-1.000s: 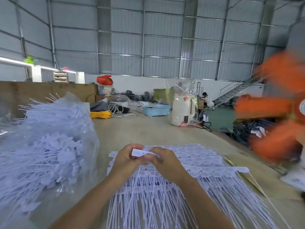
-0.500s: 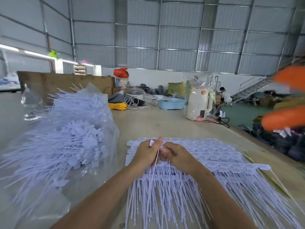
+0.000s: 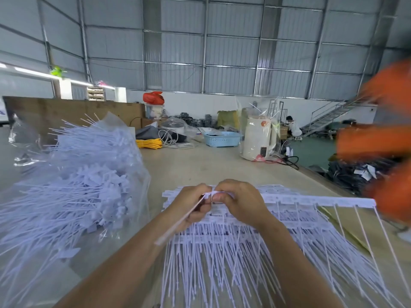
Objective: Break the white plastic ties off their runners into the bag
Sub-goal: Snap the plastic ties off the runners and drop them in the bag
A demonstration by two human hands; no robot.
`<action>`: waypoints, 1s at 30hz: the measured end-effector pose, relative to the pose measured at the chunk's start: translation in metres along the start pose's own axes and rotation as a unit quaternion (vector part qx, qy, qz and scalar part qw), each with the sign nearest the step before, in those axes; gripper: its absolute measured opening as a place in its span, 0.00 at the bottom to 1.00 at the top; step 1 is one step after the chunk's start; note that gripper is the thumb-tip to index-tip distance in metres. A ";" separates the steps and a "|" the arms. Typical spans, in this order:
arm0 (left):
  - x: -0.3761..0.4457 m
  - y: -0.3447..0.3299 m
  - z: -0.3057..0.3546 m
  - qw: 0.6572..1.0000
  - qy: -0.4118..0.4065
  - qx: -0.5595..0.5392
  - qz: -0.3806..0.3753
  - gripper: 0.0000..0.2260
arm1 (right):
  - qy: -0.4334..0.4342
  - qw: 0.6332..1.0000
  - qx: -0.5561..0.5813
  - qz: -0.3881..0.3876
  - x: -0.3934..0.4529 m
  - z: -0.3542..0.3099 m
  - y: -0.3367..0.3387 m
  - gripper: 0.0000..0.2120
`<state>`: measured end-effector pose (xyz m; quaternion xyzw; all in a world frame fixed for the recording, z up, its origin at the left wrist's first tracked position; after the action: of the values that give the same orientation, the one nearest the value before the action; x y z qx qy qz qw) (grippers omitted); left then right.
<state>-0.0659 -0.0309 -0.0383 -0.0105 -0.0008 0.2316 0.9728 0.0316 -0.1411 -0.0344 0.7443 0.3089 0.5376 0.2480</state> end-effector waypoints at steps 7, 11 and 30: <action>0.004 0.037 0.002 0.990 -0.039 -0.127 0.042 0.16 | -0.149 0.957 0.165 0.188 -0.016 0.022 0.066 0.13; 0.006 -0.001 -0.010 0.989 -0.134 -0.016 0.057 0.11 | -0.103 0.956 0.261 0.082 -0.005 -0.016 0.056 0.13; 0.002 -0.024 -0.013 0.976 -0.197 0.065 0.068 0.09 | -0.128 0.974 0.185 -0.022 -0.006 -0.007 0.026 0.18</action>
<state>-0.0531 -0.0515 -0.0505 0.0981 -0.1764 0.2946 0.9340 0.0285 -0.1633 -0.0182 0.8328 0.3851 0.3661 0.1552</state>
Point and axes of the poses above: each hand's wrist, its own x-axis towards the middle knuckle, its own y-axis out of the back of the hand, z = x × y, the point moved 1 cm from there along x, towards the middle knuckle, and after that the axes turned 5 degrees about x, right-handed, at the moved point
